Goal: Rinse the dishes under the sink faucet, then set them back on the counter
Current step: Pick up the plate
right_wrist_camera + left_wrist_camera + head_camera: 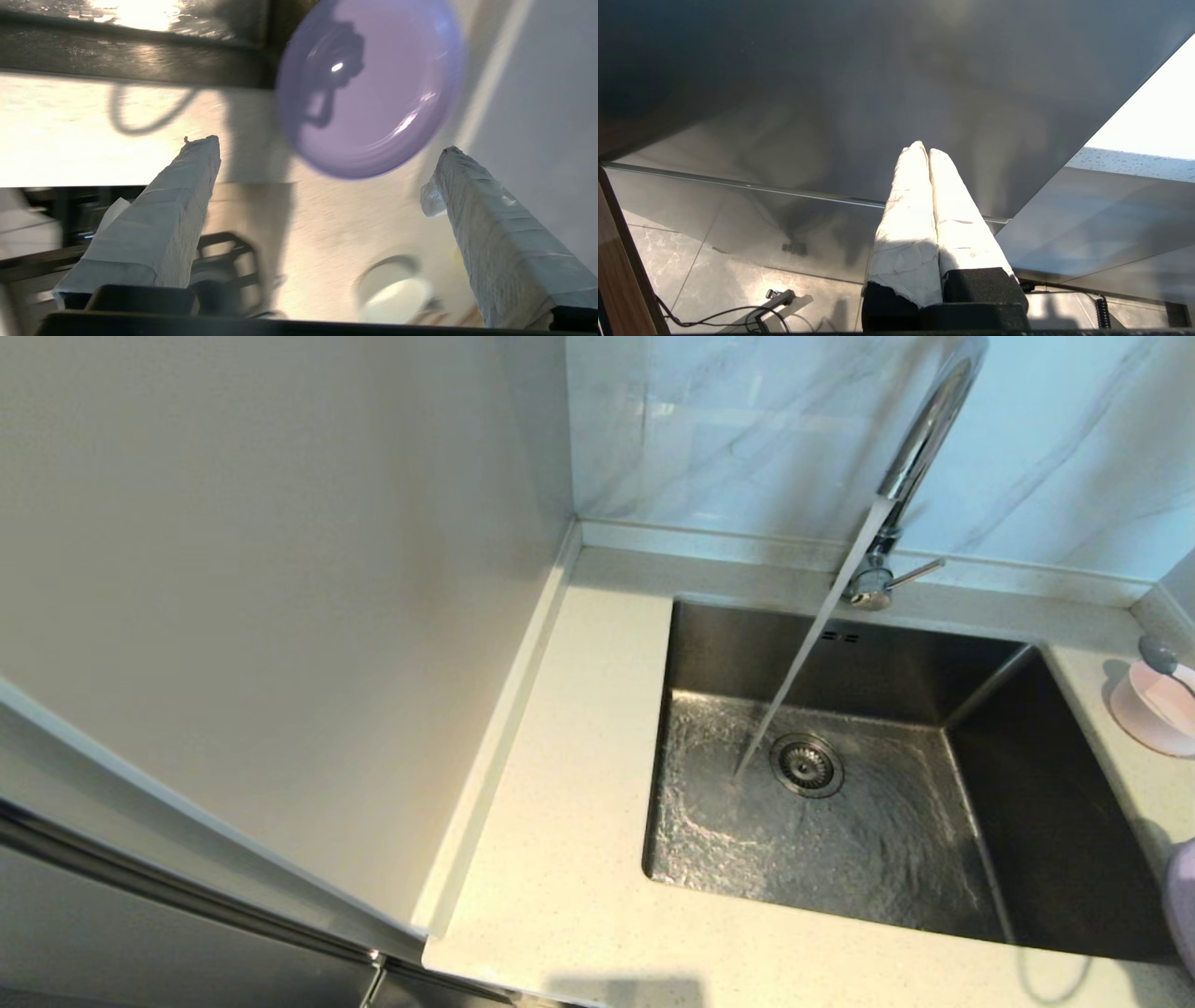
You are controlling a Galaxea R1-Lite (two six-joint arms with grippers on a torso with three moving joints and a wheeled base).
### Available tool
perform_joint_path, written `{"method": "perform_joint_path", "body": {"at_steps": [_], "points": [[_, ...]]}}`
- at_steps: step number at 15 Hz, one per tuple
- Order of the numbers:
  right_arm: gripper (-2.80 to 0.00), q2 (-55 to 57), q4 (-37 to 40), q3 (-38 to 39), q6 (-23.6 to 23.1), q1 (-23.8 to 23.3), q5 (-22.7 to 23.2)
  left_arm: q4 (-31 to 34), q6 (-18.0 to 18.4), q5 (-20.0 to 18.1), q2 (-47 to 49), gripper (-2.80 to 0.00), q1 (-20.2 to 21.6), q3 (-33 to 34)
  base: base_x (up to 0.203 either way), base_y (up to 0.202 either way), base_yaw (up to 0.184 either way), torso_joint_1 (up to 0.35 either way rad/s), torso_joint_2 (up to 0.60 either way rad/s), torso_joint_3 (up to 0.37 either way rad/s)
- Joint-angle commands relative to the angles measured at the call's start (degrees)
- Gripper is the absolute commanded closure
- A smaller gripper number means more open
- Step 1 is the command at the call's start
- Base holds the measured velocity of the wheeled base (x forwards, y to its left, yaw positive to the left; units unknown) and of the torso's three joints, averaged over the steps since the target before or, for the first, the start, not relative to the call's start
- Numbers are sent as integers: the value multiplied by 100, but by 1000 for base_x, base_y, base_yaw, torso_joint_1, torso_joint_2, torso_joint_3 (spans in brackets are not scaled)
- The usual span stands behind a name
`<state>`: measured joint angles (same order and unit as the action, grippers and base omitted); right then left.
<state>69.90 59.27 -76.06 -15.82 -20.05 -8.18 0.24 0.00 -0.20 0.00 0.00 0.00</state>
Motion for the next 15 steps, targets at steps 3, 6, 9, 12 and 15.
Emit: {"method": "perform_joint_path", "body": {"at_steps": [3, 6, 9, 12, 15], "points": [[-280, 339, 242, 52, 1851, 871, -136, 2, 0, 3, 0, 0, 0, 0, 0, 0, 0, 0, 0, 0], [-280, 632, 46, 358, 2695, 1258, -593, 2, 0, 0, 0, 0, 0, 0, 0, 0, 0, 0, 0, 0], [-280, 998, -585, 629, 3302, 1258, -908, 2, 0, -6, 0, 0, 0, 0, 0, 0, 0, 0, 0, 0], [-280, 1337, -969, 1003, 3757, 1206, -1054, 2, 0, 3, 0, 0, 0, 0, 0, 0, 0, 0, 0, 0], [-280, 1595, -1475, 1429, 3814, 1033, -1158, 2, 0, 2, 0, 0, 0, 0, 0, 0, 0, 0, 0, 0]]}}
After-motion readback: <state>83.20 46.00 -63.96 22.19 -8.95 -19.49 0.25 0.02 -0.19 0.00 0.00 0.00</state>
